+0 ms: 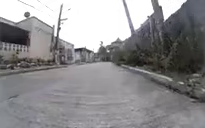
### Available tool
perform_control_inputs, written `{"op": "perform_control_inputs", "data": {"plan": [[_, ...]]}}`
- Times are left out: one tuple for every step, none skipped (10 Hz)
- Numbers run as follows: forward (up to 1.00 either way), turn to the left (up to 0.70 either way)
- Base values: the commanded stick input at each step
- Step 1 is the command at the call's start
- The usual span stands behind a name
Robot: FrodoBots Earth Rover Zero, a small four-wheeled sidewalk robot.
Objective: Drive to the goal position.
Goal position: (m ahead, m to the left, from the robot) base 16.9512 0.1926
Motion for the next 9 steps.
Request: {"op": "perform_control_inputs", "data": {"plan": [[1.00,0.00],[1.00,0.00],[1.00,0.00],[1.00,0.00],[1.00,0.00],[1.00,0.00],[1.00,0.00],[1.00,0.00],[1.00,0.00]]}}
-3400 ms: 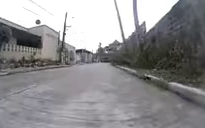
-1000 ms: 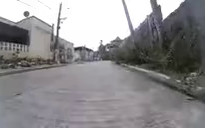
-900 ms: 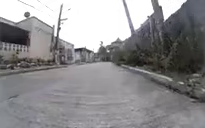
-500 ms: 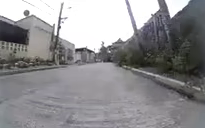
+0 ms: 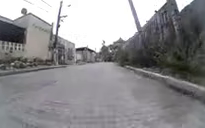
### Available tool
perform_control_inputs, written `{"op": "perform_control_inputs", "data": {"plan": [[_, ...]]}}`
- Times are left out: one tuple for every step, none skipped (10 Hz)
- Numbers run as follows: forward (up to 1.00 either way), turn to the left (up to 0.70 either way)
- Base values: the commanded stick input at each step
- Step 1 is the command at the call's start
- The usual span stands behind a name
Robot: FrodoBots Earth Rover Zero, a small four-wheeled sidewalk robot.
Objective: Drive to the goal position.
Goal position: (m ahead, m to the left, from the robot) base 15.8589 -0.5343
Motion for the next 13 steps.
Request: {"op": "perform_control_inputs", "data": {"plan": [[1.00,0.00],[1.00,0.00],[1.00,0.00],[1.00,0.00],[1.00,0.00],[1.00,0.00],[1.00,0.00],[1.00,0.00],[1.00,0.00],[1.00,0.00],[1.00,0.00],[1.00,0.00],[1.00,0.00]]}}
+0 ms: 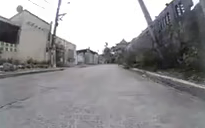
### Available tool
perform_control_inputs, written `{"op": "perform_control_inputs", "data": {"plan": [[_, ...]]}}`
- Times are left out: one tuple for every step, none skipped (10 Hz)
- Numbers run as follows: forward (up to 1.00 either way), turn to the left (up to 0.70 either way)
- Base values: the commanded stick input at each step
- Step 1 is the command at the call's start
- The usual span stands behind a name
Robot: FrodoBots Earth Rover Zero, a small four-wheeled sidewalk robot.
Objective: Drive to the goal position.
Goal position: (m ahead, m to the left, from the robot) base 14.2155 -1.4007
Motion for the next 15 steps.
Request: {"op": "perform_control_inputs", "data": {"plan": [[1.00,0.00],[1.00,0.00],[1.00,0.00],[1.00,0.00],[1.00,0.00],[1.00,0.00],[1.00,0.00],[1.00,0.00],[1.00,-0.01],[1.00,-0.19],[1.00,-0.12],[1.00,0.01],[1.00,0.01],[1.00,0.00],[1.00,-0.03]]}}
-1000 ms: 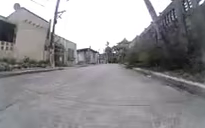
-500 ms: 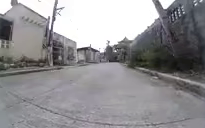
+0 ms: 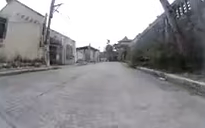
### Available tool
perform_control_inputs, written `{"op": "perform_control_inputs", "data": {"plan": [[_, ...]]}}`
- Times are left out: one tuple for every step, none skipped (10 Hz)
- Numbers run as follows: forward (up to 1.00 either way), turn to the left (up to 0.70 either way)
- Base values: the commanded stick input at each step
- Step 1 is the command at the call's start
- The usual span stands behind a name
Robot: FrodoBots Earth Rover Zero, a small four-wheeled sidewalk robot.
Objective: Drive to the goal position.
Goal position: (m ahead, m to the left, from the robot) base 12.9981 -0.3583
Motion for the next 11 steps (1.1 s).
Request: {"op": "perform_control_inputs", "data": {"plan": [[1.00,-0.27],[1.00,-0.39],[1.00,-0.39],[1.00,-0.40],[1.00,-0.40],[1.00,-0.33],[1.00,-0.04],[1.00,0.00],[1.00,0.00],[1.00,0.00],[1.00,0.00]]}}
